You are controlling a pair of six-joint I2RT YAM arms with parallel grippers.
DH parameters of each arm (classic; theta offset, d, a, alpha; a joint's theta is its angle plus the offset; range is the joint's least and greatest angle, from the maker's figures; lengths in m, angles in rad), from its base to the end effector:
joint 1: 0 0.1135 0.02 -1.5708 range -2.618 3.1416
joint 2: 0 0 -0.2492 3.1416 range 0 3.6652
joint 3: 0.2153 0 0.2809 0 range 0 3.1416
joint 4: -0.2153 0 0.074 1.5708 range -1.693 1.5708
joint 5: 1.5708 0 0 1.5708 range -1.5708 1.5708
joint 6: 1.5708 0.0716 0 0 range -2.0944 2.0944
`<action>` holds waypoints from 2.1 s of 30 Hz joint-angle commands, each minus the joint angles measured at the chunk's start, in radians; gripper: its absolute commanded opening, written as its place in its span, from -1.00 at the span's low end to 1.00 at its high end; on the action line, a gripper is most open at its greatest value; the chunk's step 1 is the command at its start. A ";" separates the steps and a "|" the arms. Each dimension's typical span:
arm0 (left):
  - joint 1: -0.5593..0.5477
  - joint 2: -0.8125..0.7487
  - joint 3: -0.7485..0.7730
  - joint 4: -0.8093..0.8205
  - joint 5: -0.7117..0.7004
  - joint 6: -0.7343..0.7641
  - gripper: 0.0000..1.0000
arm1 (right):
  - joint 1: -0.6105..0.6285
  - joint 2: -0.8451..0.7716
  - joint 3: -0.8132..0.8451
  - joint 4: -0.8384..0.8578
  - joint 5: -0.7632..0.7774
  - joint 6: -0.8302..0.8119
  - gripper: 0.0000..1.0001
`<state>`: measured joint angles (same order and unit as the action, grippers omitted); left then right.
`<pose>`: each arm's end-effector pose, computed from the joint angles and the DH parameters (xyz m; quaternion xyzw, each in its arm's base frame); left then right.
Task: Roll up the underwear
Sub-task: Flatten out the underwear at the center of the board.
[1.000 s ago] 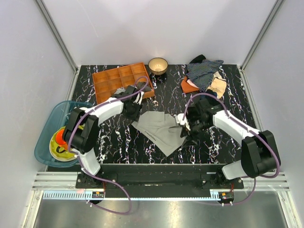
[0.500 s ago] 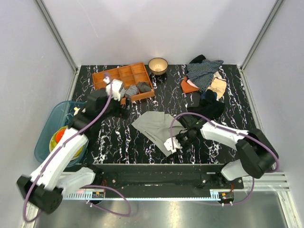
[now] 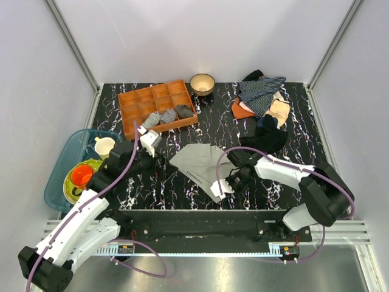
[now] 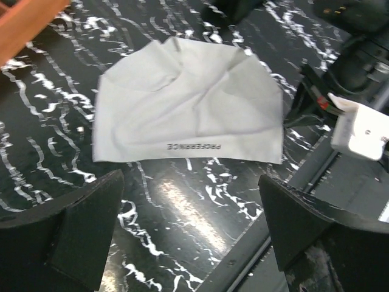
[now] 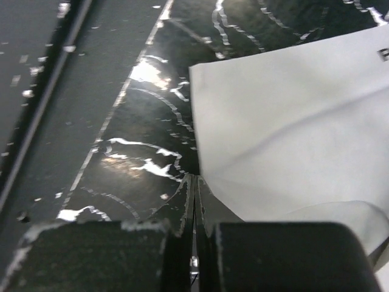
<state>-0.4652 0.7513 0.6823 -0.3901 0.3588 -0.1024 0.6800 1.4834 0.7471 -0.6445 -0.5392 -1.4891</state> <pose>0.2052 -0.1311 0.2620 0.2434 0.8051 -0.2909 0.4560 0.1849 0.1968 0.0889 -0.8601 0.4261 0.2078 0.1884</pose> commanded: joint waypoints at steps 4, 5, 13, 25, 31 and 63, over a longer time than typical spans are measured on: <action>-0.061 -0.079 -0.059 0.142 0.118 -0.065 0.90 | 0.016 -0.142 0.005 -0.233 -0.034 -0.010 -1.00; -0.067 -0.079 -0.058 0.140 0.120 -0.065 0.89 | 0.016 -0.153 0.009 -0.245 -0.044 -0.007 -1.00; -0.148 -0.064 -0.058 0.117 0.096 -0.053 0.89 | 0.016 -0.160 0.051 -0.196 -0.010 0.102 -0.58; -0.208 -0.044 -0.049 0.040 -0.190 -0.065 0.95 | 0.013 0.037 0.044 0.008 0.076 0.056 -0.10; -0.136 0.034 -0.021 0.025 -0.193 -0.109 0.97 | 0.015 0.049 0.047 -0.039 0.094 0.072 -0.90; 0.099 0.872 0.218 0.042 0.072 -0.106 0.08 | -0.112 -0.048 0.274 -0.133 -0.271 0.395 -0.03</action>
<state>-0.3710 1.5661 0.8547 -0.3569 0.3573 -0.2092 0.5953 1.4166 1.0019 -0.8135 -0.7570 -1.1835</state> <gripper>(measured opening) 0.574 0.482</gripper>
